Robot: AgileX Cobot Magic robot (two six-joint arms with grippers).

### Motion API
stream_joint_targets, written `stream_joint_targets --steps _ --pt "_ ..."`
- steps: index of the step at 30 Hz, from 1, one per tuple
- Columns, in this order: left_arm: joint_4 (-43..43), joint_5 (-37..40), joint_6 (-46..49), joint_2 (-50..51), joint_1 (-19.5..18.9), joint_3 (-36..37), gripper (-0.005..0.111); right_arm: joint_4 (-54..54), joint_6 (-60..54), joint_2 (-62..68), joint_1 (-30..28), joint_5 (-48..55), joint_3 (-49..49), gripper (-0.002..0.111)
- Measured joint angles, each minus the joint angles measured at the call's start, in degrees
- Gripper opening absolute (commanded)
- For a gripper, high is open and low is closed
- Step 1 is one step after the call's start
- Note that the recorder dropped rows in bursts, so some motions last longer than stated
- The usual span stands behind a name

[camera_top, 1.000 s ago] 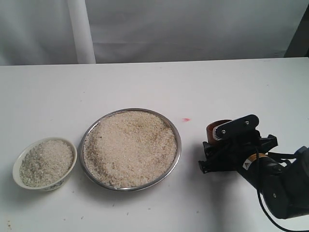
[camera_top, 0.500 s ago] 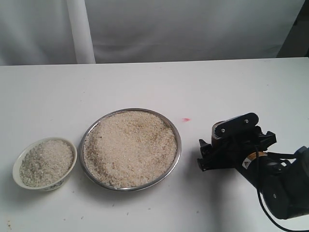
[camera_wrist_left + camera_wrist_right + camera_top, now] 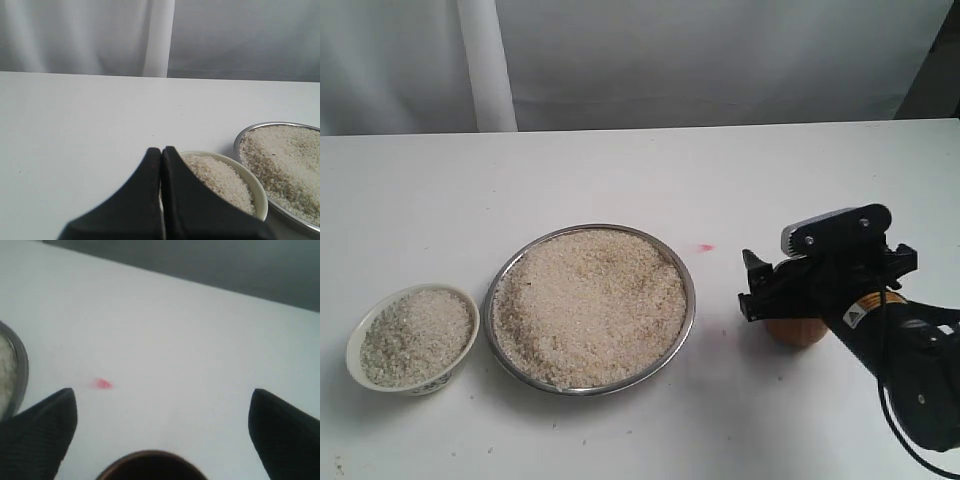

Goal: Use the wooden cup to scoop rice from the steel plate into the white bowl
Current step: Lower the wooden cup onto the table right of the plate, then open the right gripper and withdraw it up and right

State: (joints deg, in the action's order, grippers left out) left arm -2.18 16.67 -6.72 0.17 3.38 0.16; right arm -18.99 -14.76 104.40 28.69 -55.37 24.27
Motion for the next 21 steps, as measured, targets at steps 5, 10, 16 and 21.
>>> stream_joint_targets --steps 5,10,16,21 --pt "0.0 0.0 0.0 0.0 0.0 0.0 0.0 0.2 0.0 -13.0 0.0 0.9 -3.2 0.084" --pt "0.0 0.0 0.0 0.0 0.0 0.0 0.0 1.3 0.0 -21.7 0.0 1.3 -8.9 0.042" --pt "0.0 0.0 0.0 0.0 0.0 0.0 0.0 5.8 0.0 -29.6 0.0 -3.0 -16.0 0.0" --pt "0.0 0.0 0.0 0.0 0.0 0.0 0.0 6.2 1.3 -31.9 0.0 -7.5 -16.1 0.0"
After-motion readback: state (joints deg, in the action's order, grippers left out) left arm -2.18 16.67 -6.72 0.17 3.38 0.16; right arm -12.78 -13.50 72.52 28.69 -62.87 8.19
